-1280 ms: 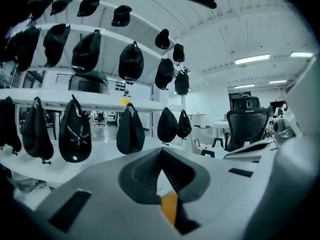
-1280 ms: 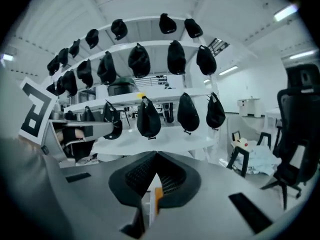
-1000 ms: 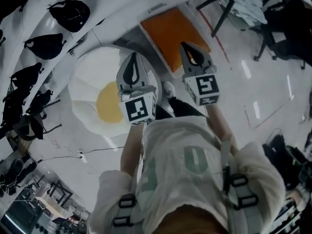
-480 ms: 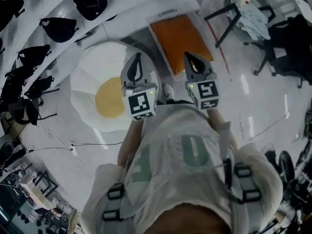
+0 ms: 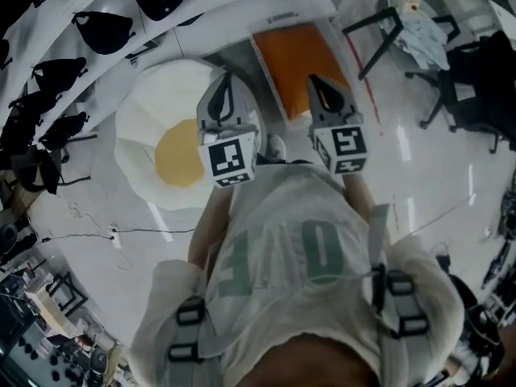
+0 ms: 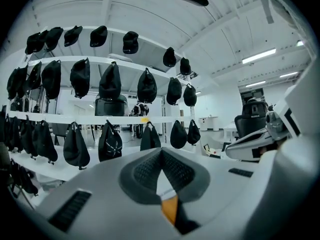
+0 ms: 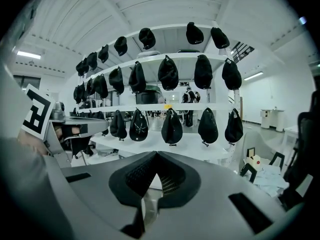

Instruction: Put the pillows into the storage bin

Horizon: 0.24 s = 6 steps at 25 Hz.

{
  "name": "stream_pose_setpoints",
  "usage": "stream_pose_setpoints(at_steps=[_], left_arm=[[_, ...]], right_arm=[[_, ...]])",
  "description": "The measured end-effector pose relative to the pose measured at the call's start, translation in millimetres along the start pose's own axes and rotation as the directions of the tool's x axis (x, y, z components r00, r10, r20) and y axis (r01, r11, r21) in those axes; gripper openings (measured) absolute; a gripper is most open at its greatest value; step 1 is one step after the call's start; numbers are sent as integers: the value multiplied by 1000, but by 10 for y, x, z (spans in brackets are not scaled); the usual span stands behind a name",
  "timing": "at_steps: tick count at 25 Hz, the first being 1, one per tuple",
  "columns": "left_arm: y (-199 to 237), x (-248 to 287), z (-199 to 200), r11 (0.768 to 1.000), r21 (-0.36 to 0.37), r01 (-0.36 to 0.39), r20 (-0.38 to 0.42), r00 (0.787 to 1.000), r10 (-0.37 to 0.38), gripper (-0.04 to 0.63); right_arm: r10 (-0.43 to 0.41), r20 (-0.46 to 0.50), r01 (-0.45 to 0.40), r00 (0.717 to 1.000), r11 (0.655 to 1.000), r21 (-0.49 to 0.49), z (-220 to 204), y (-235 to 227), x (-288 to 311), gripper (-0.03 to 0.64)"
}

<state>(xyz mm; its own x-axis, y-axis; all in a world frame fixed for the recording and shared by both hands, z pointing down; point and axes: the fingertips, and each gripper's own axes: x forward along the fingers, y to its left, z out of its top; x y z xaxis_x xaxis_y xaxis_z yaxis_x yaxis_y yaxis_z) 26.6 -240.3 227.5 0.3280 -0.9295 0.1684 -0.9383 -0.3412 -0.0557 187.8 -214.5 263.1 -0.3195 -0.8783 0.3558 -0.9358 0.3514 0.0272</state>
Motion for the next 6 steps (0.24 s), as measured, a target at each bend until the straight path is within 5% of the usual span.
stream_pose_setpoints(at_steps=[6], left_arm=[[-20, -204, -65, 1000, -15, -8, -6, 1000, 8, 6]], right_arm=[[2, 6, -2, 1000, 1000, -4, -61, 58, -121, 8]])
